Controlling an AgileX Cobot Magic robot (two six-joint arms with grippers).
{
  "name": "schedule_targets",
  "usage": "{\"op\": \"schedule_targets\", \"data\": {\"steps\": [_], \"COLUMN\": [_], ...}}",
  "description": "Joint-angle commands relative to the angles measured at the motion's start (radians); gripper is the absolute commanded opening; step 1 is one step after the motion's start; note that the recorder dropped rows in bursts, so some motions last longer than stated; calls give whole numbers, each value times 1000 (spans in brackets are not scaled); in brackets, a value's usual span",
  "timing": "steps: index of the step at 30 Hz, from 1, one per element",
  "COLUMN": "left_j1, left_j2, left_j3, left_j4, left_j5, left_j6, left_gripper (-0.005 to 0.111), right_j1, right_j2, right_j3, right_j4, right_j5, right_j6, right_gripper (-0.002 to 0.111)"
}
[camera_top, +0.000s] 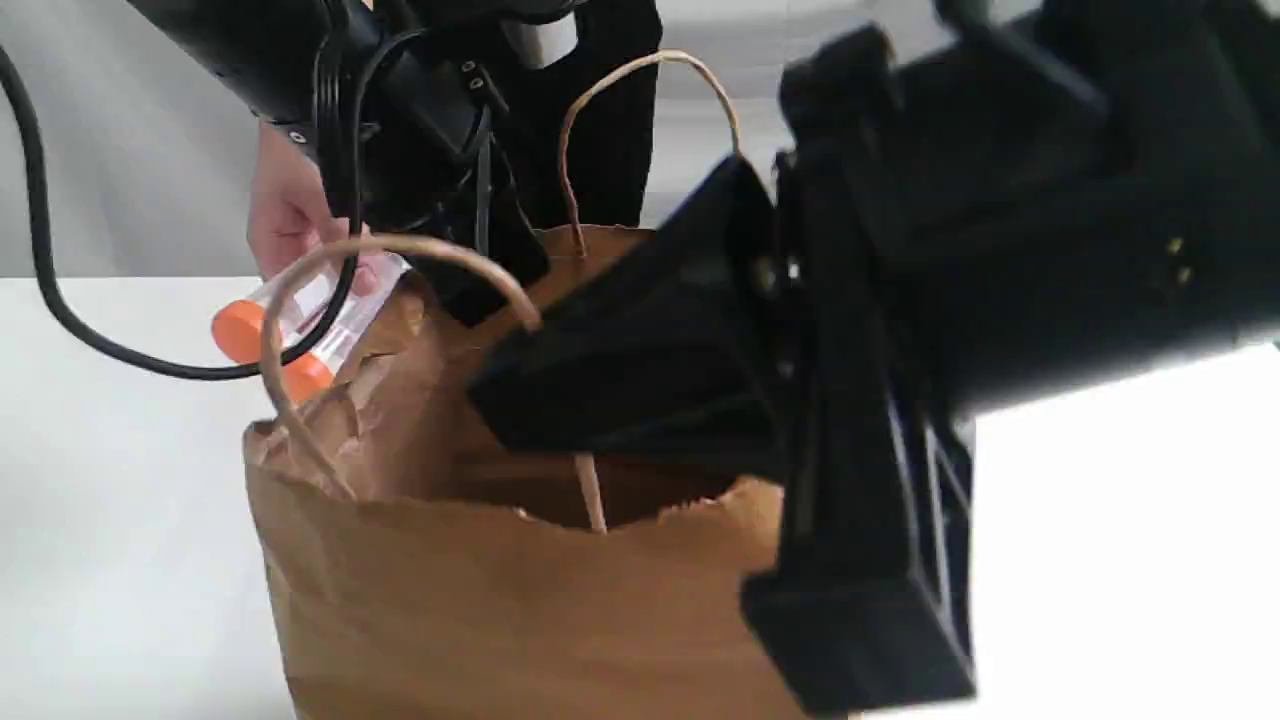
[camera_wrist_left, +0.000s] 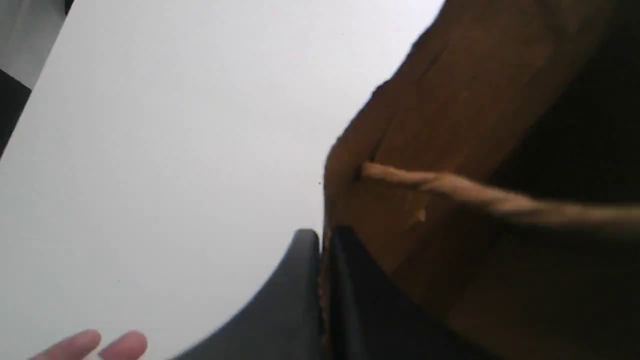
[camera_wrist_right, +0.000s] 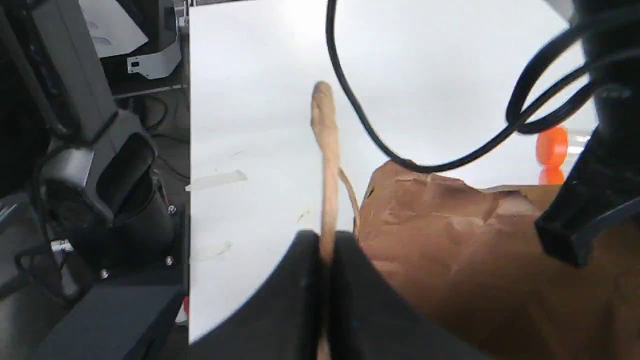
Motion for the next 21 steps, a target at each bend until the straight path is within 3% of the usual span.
{"op": "schedule_targets", "data": {"steps": [1, 8, 21], "left_j1": [56, 136, 136], "left_j2": [-4, -4, -4], "left_j3": [-4, -4, -4], "left_j4": [-17, -107, -99], "left_j5": [-3, 36, 70], "left_j6": [-123, -241, -262], "left_gripper": [0, 0, 0], "right_j1": [1, 1, 1], "right_j2": [-2, -2, -2], "right_j3": [-74, -172, -183], "right_j4": [-64, -99, -91], "right_j5": [10, 5, -13], "right_j6": [71, 142, 175], "right_gripper": [0, 0, 0]}}
